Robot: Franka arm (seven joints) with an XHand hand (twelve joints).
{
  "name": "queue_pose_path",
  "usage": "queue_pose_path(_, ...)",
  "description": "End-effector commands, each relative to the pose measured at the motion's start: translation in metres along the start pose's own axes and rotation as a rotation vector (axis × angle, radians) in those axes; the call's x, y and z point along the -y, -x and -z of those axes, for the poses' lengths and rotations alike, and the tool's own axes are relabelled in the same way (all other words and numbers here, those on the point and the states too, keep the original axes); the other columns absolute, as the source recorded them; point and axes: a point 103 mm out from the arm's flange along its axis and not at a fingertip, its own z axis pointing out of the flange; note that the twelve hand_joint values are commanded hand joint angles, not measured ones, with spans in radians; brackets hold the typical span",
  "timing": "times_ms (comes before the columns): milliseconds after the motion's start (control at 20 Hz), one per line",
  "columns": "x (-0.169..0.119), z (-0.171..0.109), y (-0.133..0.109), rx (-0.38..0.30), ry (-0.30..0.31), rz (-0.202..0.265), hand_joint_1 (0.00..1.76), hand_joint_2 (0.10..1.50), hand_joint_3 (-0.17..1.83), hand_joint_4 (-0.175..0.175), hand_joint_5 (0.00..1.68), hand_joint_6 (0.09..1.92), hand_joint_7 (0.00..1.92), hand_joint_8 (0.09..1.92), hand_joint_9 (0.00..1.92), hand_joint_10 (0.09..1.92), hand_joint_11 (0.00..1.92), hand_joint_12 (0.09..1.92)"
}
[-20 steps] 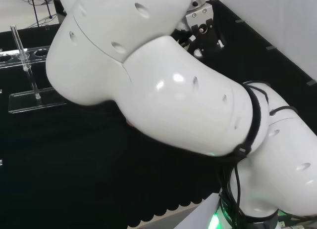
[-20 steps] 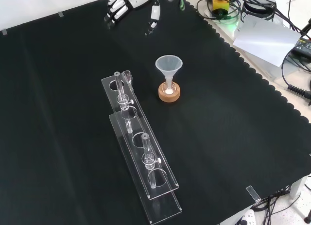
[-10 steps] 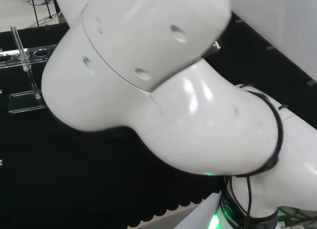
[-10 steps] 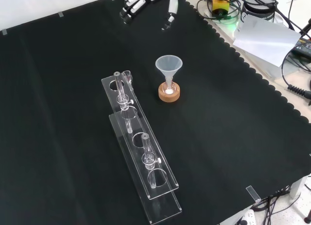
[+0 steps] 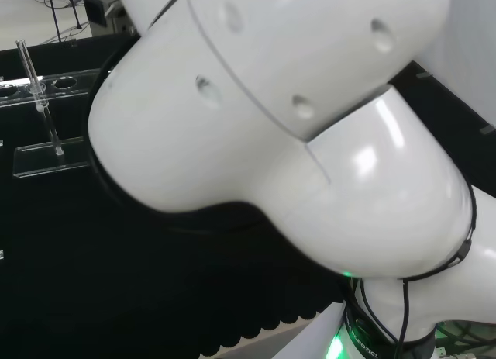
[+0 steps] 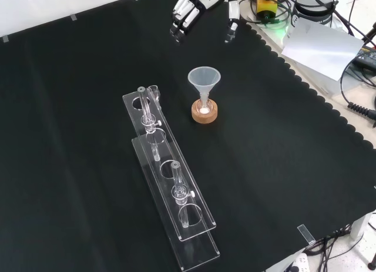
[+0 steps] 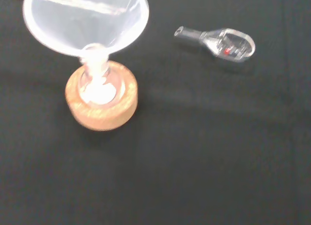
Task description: Remove the funnel from the round-bottom flask.
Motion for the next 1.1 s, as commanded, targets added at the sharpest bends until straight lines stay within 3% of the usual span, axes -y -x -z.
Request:
queue_pose_path(50, -0.003, -0.006, -0.013, 0.0, -0.102, 0.007, 0.5, 0.63, 0.41, -0.054, 0.0, 0.09, 0.0, 0.48, 0.15, 0.79, 0.34, 1.46)
queue_pose_path(200, -0.009, -0.008, -0.018, 0.016, -0.098, 0.017, 0.5, 0.64, 0.37, -0.058, 0.0, 0.09, 0.0, 0.28, 0.08, 0.81, 0.32, 1.46)
queue_pose_path(400, -0.018, -0.011, -0.024, 0.037, -0.084, 0.017, 0.51, 0.64, 0.34, -0.06, 0.0, 0.09, 0.0, 0.19, 0.04, 0.83, 0.31, 1.47)
queue_pose_path(1100, -0.047, -0.034, -0.036, 0.073, -0.089, 0.03, 0.56, 0.67, 0.29, -0.074, 0.0, 0.09, 0.0, 0.3, 0.04, 0.87, 0.29, 1.49)
